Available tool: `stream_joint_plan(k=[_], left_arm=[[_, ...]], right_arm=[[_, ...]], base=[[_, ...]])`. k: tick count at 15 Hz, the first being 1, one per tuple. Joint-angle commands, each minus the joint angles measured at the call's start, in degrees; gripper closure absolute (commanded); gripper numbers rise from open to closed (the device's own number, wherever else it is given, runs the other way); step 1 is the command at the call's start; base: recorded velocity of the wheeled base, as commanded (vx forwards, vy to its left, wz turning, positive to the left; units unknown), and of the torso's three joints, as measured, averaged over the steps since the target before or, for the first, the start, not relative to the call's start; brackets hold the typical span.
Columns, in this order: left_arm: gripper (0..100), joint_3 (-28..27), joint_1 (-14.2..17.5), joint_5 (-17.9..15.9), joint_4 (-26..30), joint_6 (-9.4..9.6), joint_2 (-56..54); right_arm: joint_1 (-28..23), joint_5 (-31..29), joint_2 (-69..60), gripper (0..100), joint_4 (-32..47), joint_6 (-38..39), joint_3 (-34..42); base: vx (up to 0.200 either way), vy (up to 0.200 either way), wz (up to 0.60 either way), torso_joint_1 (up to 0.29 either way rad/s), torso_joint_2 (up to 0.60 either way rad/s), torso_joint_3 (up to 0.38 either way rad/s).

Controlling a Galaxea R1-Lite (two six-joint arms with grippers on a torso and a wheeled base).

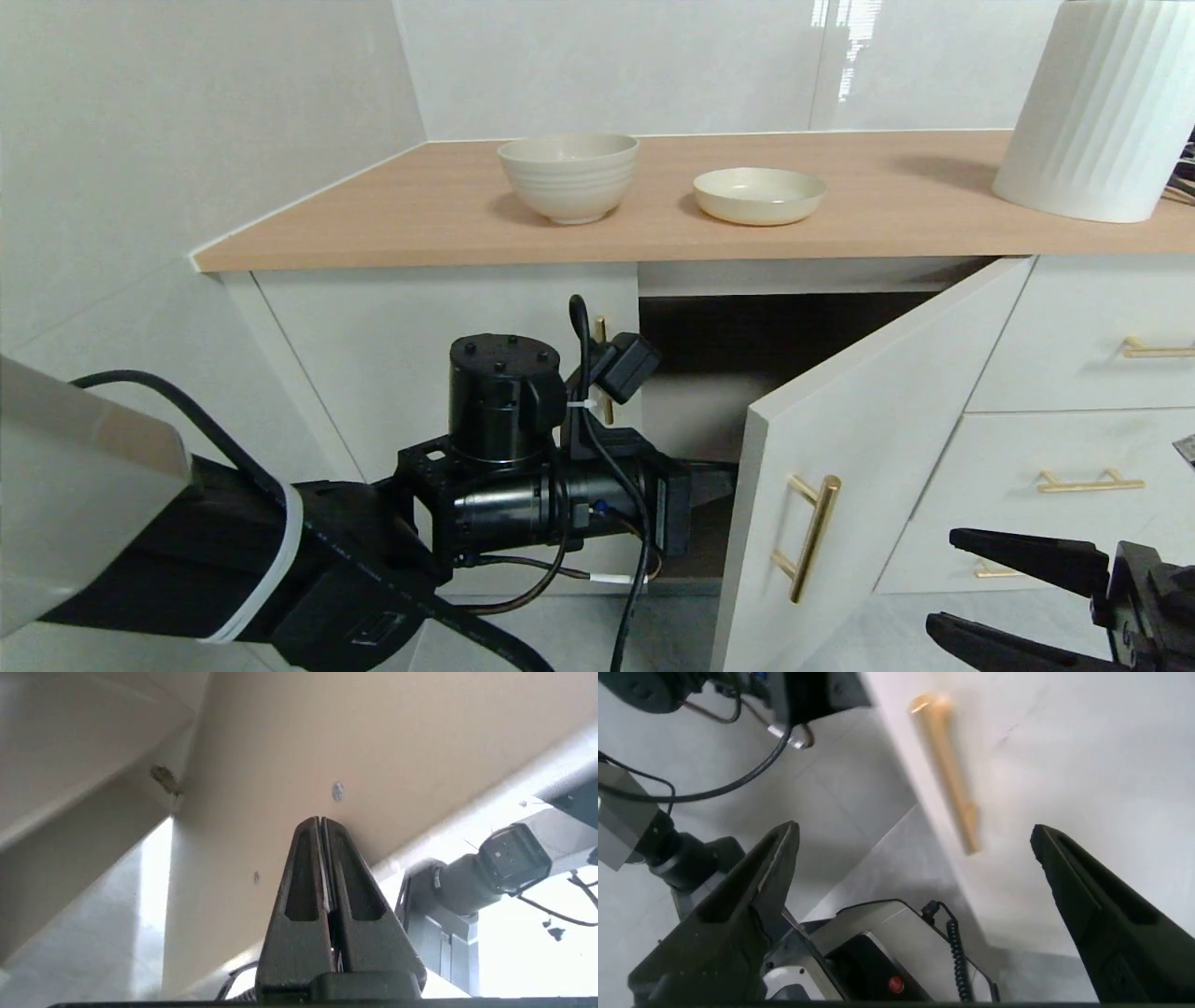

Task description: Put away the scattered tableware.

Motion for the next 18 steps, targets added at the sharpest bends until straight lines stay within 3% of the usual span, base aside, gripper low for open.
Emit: stream_joint_plan(k=[1, 4, 11, 13, 18], left_arm=[[100, -2.3, -0.5, 0.0, 0.1, -0.03, 1.7], [100, -7.7, -1.3, 0.2, 4.9, -0.03, 4.0], [100, -14.2, -2.5, 0.4, 13.8, -0.03, 3.5], [100, -15.4, -3.0, 0.5, 14.9, -0.03, 3.9], [100, -18.4, -3.8, 0.5, 15.2, -0.03, 7.1]], right_arm=[[0.2, 0.0, -0.2, 0, -0.1, 0.0, 0.0], [0.2, 1.9, -1.5, 0, -0.1, 0.0, 0.1], [0.2, 1.6, -2.2, 0, 0.0, 0.0, -0.2], [0.2, 1.6, -2.6, 0, 0.0, 0.0, -0.2], [0.2, 1.6, -4.3, 0, 0.0, 0.0, -0.9]], base=[[0.000, 0.000, 0.00, 0.000, 0.00, 0.000], [0.000, 0.000, 0.00, 0.000, 0.00, 0.000], [-0.029, 0.000, 0.00, 0.000, 0.00, 0.000], [-0.200, 0.000, 0.00, 0.005, 0.00, 0.000], [0.000, 0.000, 0.00, 0.000, 0.00, 0.000]])
